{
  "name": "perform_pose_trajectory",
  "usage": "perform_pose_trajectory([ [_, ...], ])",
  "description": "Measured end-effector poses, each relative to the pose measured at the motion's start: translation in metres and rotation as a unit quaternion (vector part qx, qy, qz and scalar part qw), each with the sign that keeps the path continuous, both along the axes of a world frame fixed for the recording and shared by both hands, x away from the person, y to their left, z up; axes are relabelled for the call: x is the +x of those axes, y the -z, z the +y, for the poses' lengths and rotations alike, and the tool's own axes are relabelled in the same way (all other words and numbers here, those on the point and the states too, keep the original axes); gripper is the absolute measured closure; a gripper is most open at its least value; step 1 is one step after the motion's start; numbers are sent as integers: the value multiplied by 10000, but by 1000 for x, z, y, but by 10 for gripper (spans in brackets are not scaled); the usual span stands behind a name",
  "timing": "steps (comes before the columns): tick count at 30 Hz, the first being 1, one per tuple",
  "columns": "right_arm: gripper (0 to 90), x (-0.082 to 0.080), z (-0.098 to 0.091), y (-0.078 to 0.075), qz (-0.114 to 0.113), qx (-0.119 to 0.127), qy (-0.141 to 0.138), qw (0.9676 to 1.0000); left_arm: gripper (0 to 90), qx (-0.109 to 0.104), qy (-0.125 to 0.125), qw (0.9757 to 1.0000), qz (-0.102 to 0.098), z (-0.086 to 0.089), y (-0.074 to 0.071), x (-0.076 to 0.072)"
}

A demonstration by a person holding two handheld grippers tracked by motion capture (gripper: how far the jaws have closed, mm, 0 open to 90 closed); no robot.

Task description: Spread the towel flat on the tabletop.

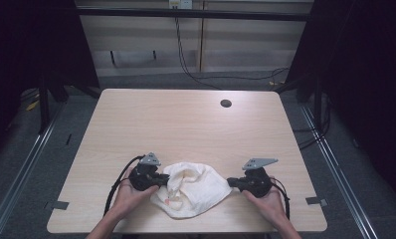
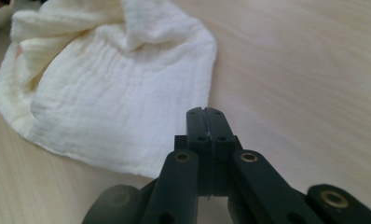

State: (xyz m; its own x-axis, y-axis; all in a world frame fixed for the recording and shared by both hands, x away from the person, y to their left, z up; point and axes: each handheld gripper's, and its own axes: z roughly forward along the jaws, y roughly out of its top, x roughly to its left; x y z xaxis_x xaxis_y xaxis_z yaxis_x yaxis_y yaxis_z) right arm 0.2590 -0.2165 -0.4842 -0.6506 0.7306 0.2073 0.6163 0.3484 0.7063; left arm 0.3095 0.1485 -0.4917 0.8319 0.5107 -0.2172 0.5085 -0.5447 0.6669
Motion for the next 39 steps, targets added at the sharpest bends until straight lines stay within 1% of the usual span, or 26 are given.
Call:
perform_pose_trajectory([
  [1, 900, 2, -4, -2, -21, 32, 77, 10000, 811, -6, 17, 10000, 52, 1, -1, -1],
  [2, 900, 9, -12, -4, -8, 60, 213, 9998, 823, 86, 40, 10000, 3, 2, -3, -3],
  [4, 900, 11, -14, -4, -20, 52, 233, 9997, 826, 86, 43, 9999, 110, 3, -4, -6],
  [7, 900, 22, -15, -3, -58, -153, 250, 9996, 826, 118, 122, 9998, 84, 7, -9, -21],
  [9, 900, 27, -14, 3, -26, -213, 255, 9994, 802, 57, -76, 9999, 125, 14, -9, -21],
  [10, 900, 29, -13, 6, -1, -208, 268, 9994, 770, 57, -76, 9999, 125, 14, -9, -21],
  [11, 900, 29, -13, 6, -1, -208, 268, 9994, 770, -17, -151, 9998, 140, 18, -8, -19],
  [12, 898, 30, -12, 9, 26, -212, 278, 9994, 739, -193, -252, 9994, 150, 25, -8, -17],
  [14, 818, 29, -10, 10, -3, -279, 322, 9991, 671, -611, -469, 9969, 155, 43, -15, -11],
  [15, 796, 29, -10, 9, 16, -236, 335, 9992, 668, -721, -591, 9956, 117, 49, -17, -8],
  [16, 796, 29, -10, 9, 16, -236, 335, 9992, 660, -721, -591, 9956, 117, 49, -17, -8],
  [17, 776, 28, -13, 8, -2, -166, 378, 9991, 654, -865, -873, 9924, 98, 56, -20, -2],
  [18, 769, 28, -14, 7, -19, -140, 368, 9992, 650, -923, -918, 9914, 162, 57, -20, 2],
  [21, 756, 27, -16, 7, 13, -52, 417, 9991, 638, -671, -932, 9933, 101, 48, -17, 17],
  [22, 746, 26, -15, 7, 34, -56, 413, 9991, 632, -658, -869, 9939, 148, 45, -14, 23],
  [23, 736, 26, -15, 7, 5, -95, 369, 9993, 611, -693, -877, 9934, 259, 42, -11, 28],
  [24, 736, 26, -15, 7, 5, -95, 369, 9993, 602, -693, -877, 9934, 259, 42, -11, 28],
  [25, 724, 25, -13, 8, 52, -50, 336, 9994, 595, -777, -895, 9924, 334, 38, -6, 32],
  [27, 716, 24, -11, 8, 57, -55, 298, 9995, 579, -711, -811, 9934, 389, 35, -1, 31],
  [30, 688, 24, -10, 10, 75, -45, 270, 9996, 570, -682, -799, 9933, 477, 34, 3, 31],
  [31, 682, 24, -10, 11, 58, -55, 266, 9996, 571, -547, -792, 9944, 436, 32, 6, 30],
  [32, 672, 24, -10, 12, 84, -52, 247, 9996, 578, -480, -764, 9951, 396, 31, 8, 30],
  [35, 655, 23, -8, 13, 66, -120, 240, 9996, 623, -473, -764, 9952, 395, 29, 9, 31],
  [36, 642, 23, -6, 14, 76, -152, 180, 9997, 632, -440, -667, 9961, 372, 26, 9, 31],
  [38, 635, 23, -5, 15, 108, -134, 156, 9997, 646, -463, -627, 9962, 386, 23, 10, 30],
  [39, 637, 23, -5, 15, 141, -132, 124, 9997, 688, -476, -549, 9966, 388, 22, 11, 30],
])
